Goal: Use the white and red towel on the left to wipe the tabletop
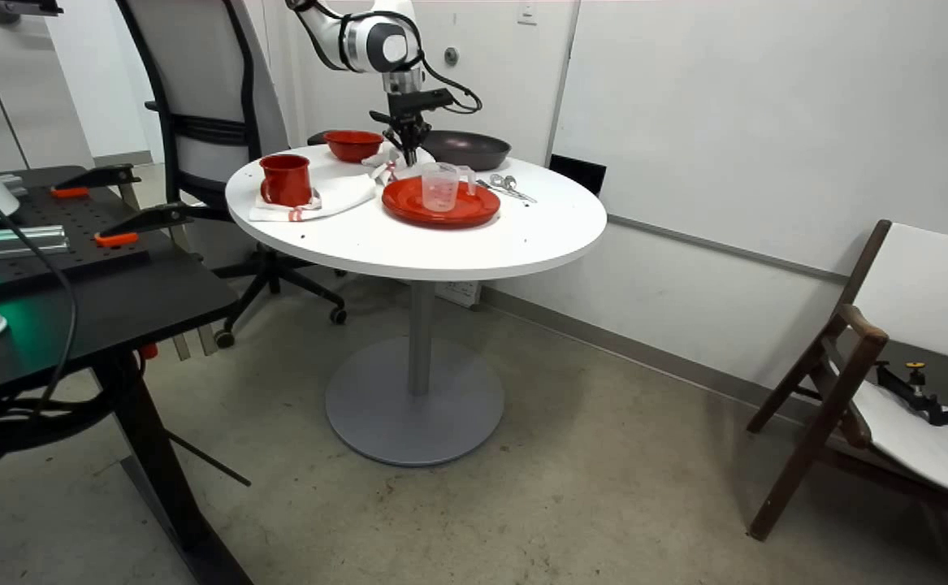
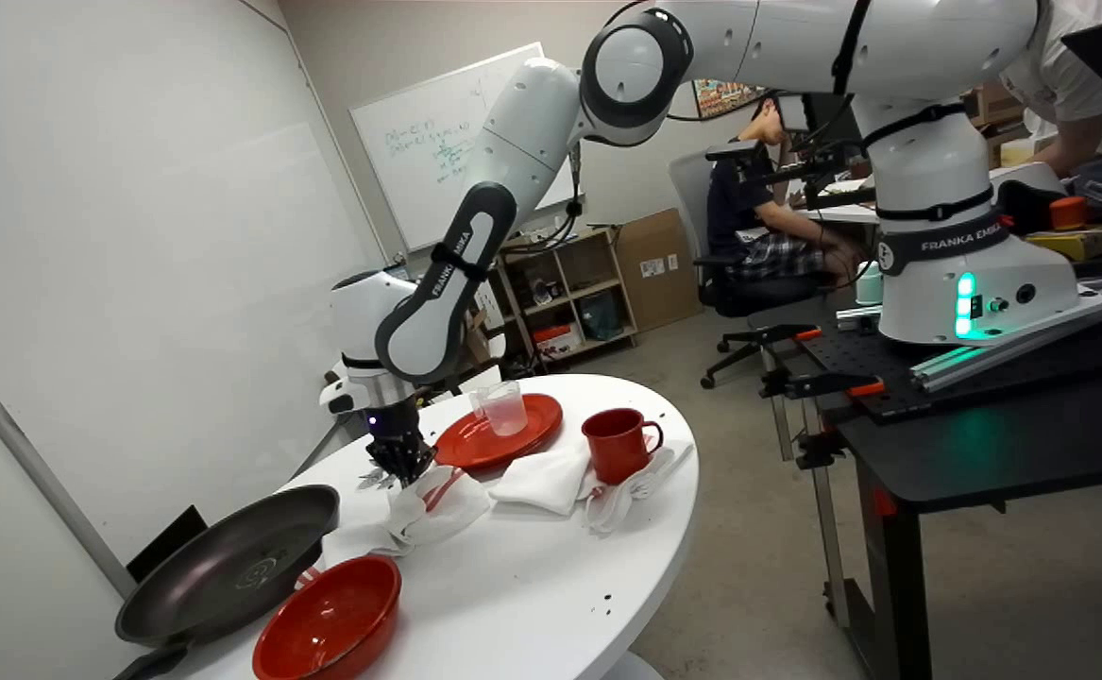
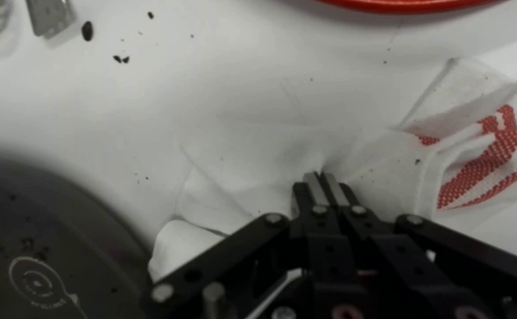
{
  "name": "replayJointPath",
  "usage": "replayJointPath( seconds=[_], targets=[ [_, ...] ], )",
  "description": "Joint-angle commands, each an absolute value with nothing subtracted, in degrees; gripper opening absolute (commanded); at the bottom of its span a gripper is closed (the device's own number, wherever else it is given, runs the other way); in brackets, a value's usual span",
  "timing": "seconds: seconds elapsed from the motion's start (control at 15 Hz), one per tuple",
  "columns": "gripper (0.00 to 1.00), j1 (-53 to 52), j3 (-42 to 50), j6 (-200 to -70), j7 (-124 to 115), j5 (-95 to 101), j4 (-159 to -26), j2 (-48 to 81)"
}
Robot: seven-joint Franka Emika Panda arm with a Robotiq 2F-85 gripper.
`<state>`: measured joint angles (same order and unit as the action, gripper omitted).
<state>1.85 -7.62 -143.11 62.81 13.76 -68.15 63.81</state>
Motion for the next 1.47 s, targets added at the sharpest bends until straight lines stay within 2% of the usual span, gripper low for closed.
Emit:
replayJointPath(
  seconds=[0.0, 0.53, 1.4],
  targets=[
    [0.0, 0.8, -6.5, -142.2, 65.7, 14.1, -61.6, 67.5],
    [0.0, 1.5, -8.5, -141.1, 64.4, 10.1, -62.4, 71.1],
    [0.0, 2.4, -12.3, -143.5, 44.5, 2.8, -90.9, 54.9]
  ],
)
